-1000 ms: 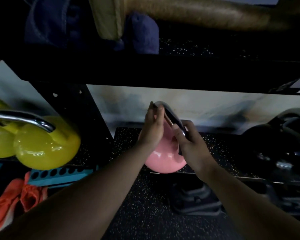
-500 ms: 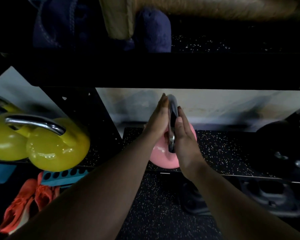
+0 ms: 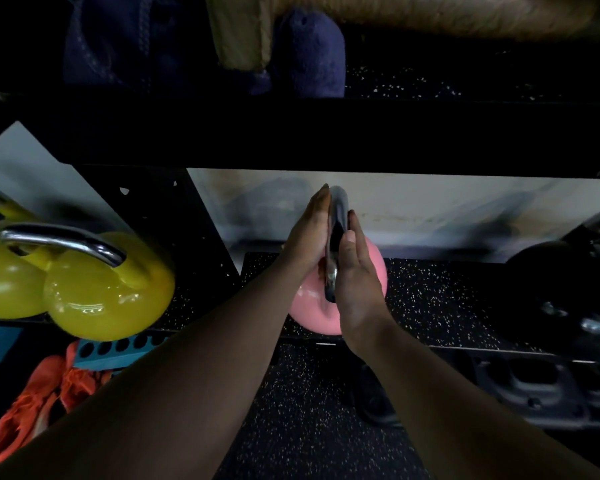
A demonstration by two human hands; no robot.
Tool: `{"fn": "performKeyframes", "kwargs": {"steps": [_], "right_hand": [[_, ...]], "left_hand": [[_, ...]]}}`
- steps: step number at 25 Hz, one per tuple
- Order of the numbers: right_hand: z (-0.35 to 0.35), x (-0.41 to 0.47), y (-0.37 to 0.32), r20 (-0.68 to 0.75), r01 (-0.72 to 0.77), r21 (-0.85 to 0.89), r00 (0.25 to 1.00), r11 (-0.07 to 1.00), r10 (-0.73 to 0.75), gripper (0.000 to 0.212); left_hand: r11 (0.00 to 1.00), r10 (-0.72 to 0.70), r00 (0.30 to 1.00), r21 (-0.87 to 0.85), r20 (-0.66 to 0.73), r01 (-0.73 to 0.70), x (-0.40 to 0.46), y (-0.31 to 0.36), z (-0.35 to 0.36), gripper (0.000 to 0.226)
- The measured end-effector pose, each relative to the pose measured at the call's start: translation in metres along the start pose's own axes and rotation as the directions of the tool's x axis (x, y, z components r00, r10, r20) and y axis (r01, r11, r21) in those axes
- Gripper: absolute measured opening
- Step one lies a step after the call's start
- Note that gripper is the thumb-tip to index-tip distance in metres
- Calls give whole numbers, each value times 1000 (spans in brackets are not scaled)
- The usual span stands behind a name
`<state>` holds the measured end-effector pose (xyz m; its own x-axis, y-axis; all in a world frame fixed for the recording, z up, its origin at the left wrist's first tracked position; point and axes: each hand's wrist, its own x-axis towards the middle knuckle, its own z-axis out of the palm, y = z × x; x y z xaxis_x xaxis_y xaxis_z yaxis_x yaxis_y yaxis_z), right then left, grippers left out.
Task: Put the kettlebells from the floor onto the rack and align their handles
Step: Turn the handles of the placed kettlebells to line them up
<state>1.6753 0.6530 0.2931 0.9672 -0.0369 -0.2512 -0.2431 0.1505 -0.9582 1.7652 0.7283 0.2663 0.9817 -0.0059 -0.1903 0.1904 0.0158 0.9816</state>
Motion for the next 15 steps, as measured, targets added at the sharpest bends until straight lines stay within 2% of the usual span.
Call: {"fn": "performKeyframes", "kwargs": {"steps": [5, 10, 12, 15], "right_hand": [[-4, 0, 2, -33, 32, -102, 999, 994, -36, 44], [-13, -3, -11, 27, 40, -269, 999, 962, -33, 48], [-23, 0, -24, 67, -5, -318, 997, 948, 28, 48], [-33, -17, -38, 55, 17, -510, 998, 860, 13, 47]], "left_hand": [[996, 23, 999, 86, 35, -26, 1, 0, -1, 52], [941, -23, 995, 337, 102, -13, 0, 14, -11, 57], [853, -10, 995, 520, 99, -43, -4, 26, -20, 56], [591, 144, 983, 787, 113, -177, -26, 37, -42, 54]]}}
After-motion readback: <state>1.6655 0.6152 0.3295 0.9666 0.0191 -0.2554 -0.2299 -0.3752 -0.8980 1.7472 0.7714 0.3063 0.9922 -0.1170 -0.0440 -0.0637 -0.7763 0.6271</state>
